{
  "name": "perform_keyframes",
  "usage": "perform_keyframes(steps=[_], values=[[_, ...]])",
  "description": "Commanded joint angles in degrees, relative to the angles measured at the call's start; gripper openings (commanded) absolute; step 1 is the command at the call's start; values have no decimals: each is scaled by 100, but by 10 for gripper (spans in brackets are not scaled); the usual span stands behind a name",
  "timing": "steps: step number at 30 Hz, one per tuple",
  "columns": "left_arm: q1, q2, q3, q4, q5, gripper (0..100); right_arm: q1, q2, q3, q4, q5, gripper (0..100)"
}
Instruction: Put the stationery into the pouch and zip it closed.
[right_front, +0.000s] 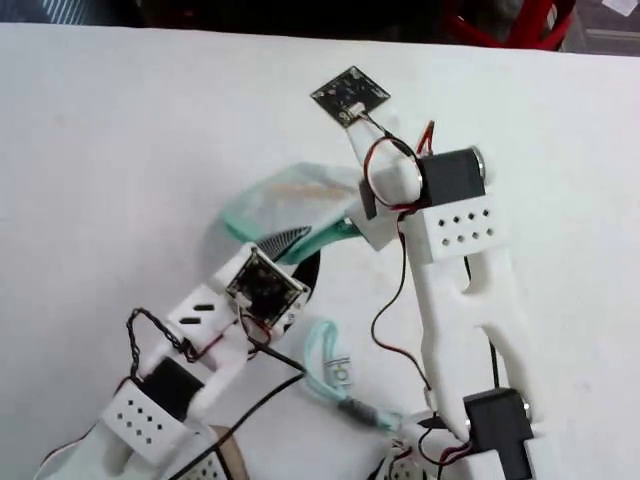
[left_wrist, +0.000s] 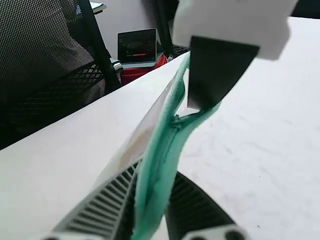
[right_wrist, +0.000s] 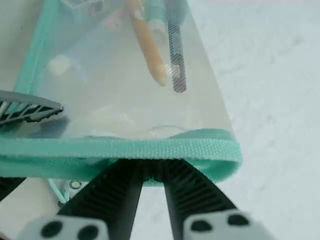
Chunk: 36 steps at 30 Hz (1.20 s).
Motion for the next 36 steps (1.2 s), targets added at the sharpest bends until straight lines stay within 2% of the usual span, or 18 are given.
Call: perform_keyframes(steps=[1,4,7,10,14,20,26,30,33,36], values=[[-119,-101,-185,-105,-26,24,-224,-418,-211,66,-624,22],[-136,-101,-185,-105,-26,24,-892,-673,-18,75,-791,87],[-136,-101,-185,-105,-26,24,-1429,-681,334,48,-1301,169],[-136,-101,-193,-105,-26,24,-1692,-716,237,31,-1697,162],[-127,-101,-193,-105,-26,24,-1684,-681,-246,40,-2198,159],[-127,-101,-193,-105,-26,24,-1815,-734,-334,40,-2514,162],[-127,-101,-193,-105,-26,24,-1807,-567,-290,57,-2470,163],[-136,-101,-185,-105,-26,24,-1763,-242,-79,66,-2119,163],[-136,-101,-193,-105,-26,24,-1393,75,35,66,-1908,160],[-136,-101,-193,-105,-26,24,-1024,374,53,66,-1371,156]])
